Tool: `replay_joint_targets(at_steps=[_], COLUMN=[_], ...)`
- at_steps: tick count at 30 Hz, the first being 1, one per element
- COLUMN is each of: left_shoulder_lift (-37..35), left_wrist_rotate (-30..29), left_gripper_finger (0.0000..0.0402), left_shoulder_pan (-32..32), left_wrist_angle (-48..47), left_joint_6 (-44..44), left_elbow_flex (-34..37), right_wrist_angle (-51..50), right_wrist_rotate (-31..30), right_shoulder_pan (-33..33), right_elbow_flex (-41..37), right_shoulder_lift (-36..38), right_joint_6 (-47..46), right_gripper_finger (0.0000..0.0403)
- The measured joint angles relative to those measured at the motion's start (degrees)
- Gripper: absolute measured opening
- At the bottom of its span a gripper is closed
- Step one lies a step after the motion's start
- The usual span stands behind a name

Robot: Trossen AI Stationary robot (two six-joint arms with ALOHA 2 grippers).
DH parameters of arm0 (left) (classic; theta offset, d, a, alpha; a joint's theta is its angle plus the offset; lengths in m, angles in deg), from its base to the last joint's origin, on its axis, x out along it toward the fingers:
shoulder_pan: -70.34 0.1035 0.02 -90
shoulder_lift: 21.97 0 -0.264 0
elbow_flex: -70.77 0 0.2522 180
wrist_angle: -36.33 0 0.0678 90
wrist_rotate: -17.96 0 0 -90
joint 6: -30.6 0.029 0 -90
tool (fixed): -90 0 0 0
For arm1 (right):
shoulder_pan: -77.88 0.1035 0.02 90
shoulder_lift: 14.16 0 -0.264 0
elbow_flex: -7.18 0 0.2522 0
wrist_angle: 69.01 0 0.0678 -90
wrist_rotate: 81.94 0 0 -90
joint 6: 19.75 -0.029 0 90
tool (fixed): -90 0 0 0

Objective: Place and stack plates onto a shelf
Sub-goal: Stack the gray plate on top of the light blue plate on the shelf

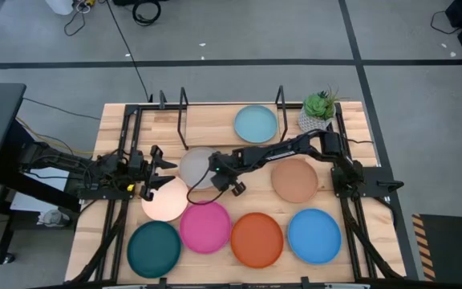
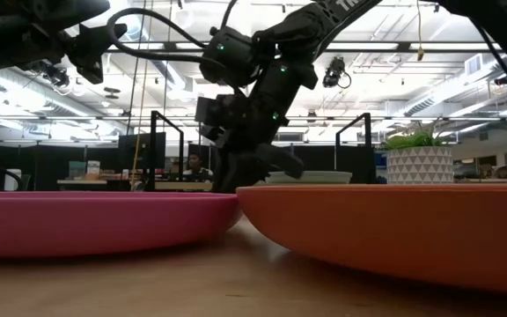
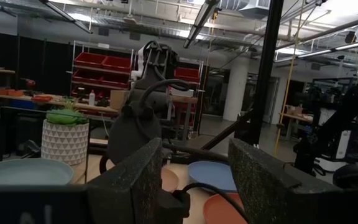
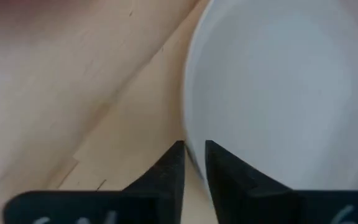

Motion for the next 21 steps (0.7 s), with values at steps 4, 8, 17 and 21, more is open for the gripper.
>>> replay_joint_targets(at_steps=[4, 8, 17, 21], left_shoulder_lift=[0.01, 0.0, 0.02, 0.02], left_wrist_rotate=[0.0, 0.0, 0.0, 0.0], left_gripper_finger=[0.0192, 0.0192, 0.0192, 0.0192], left_shoulder_pan=[-0.01, -0.02, -0.01, -0.01], left_wrist_angle=[-0.01, -0.02, -0.02, -0.02], left_joint_6=[0.0, -0.02, -0.07, -0.07], left_elbow_flex=[0.0, 0.0, 0.0, 0.01], right_wrist_angle=[-1.27, -1.78, -6.49, -10.69], right_wrist_rotate=[0.36, 0.67, 4.05, 6.42], right_shoulder_pan=[-0.16, -0.2, 0.55, 0.71], right_elbow_flex=[-0.02, -0.02, 0.02, -0.07], right_shoulder_lift=[0.0, 0.03, 0.95, 2.12], right_joint_6=[0.04, 0.11, -1.6, -2.85], right_gripper_finger=[0.0026, 0.0014, 0.0023, 0.0017])
